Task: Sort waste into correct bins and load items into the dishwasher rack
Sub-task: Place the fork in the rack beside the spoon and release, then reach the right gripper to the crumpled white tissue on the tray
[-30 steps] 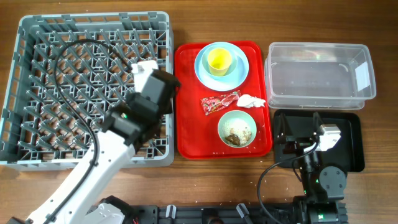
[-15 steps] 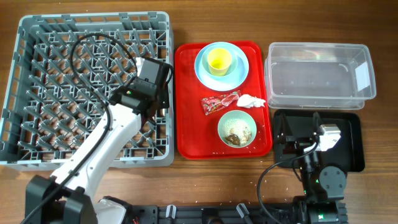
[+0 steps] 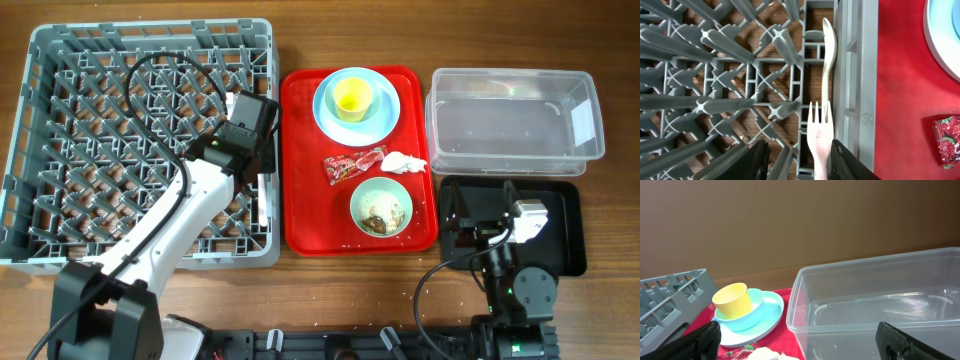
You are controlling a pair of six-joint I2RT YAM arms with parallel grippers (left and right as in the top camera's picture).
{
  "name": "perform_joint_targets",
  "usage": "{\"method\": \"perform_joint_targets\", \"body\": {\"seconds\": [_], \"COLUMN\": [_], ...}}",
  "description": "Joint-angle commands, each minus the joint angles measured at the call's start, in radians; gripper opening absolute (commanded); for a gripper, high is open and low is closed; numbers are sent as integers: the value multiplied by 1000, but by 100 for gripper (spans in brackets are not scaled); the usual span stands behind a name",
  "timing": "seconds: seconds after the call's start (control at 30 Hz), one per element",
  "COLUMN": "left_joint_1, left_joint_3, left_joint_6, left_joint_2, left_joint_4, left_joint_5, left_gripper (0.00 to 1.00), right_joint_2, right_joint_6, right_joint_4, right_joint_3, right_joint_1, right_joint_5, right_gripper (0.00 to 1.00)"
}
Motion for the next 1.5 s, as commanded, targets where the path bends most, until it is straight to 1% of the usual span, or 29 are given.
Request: {"method": "perform_joint_targets", "body": {"seconds": [0.0, 0.07, 0.13, 0.17, 0.2, 0.23, 0.27, 0.3, 0.37, 0.43, 0.77, 0.8, 0.87, 0.93, 1.03, 1.07, 1.13, 1.23, 1.3, 1.33, 1.4, 1.43, 1.47], "left_joint_1": [6, 6, 7, 8, 14, 29, 61, 93, 158, 186, 189, 189, 189, 189, 189, 189, 189, 189, 189, 189, 189, 189, 189], "left_joint_3": [3, 3, 3, 3, 3, 3, 3, 3, 3, 3, 3, 3, 3, 3, 3, 3, 3, 3, 3, 3, 3, 3, 3], "left_joint_6": [-2, -50, -76, -75, -78, -112, -152, -161, -160, -160, -160, -160, -160, -160, -160, -160, -160, -160, -160, -160, -160, -160, -160], "left_joint_2": [-99, -190, -279, -336, -366, -393, -414, -422, -420, -412, -409, -409, -409, -409, -409, -409, -409, -409, -409, -409, -409, -409, -409], "left_joint_4": [-3, -5, -5, -14, -28, -48, -69, -83, -113, -118, -118, -118, -118, -118, -118, -118, -118, -118, -118, -118, -118, -118, -118], "left_joint_5": [10, 47, 50, 41, 27, 1, -10, -6, -6, -6, -6, -6, -6, -6, -6, -6, -6, -6, -6, -6, -6, -6, -6], "left_gripper": [40, 43, 77, 84, 87, 94, 96, 99, 100, 100, 100, 100, 100, 100, 100, 100, 100, 100, 100, 100, 100, 100, 100], "right_joint_2": [-3, -3, -3, -3, -3, -3, -3, -3, -3, -3, -3, -3, -3, -3, 45, 91, 245, 574, 812, 925, 1091, 1179, 1246], "right_joint_6": [6, 6, 6, 6, 6, 6, 7, 6, 6, 6, 8, 23, 71, 121, 108, 108, 89, -6, -3, 56, 222, 270, 280], "right_joint_4": [3, 3, 3, 3, 3, 3, 3, 3, 3, 3, 4, 15, 38, -4, -70, -108, -208, -472, -696, -792, -898, -902, -879], "right_joint_3": [-1, -1, -1, -1, -1, -1, -1, -1, -1, -1, -1, -1, 2, 45, 178, 250, 422, 740, 975, 1085, 1230, 1278, 1288], "right_joint_1": [-4, -4, -4, -4, -4, -4, -4, -4, -4, -4, -4, -4, -4, -4, -4, -4, -4, -4, -4, -4, -4, -4, -3], "right_joint_5": [-2, -2, -2, -2, -2, -2, -2, -2, -2, -2, -2, -12, -106, -130, -100, -99, -117, -193, -203, -230, -327, -457, -607], "right_gripper": [100, 100, 100, 100, 100, 100, 100, 100, 100, 100, 100, 100, 100, 100, 100, 100, 100, 100, 100, 100, 100, 100, 100]}}
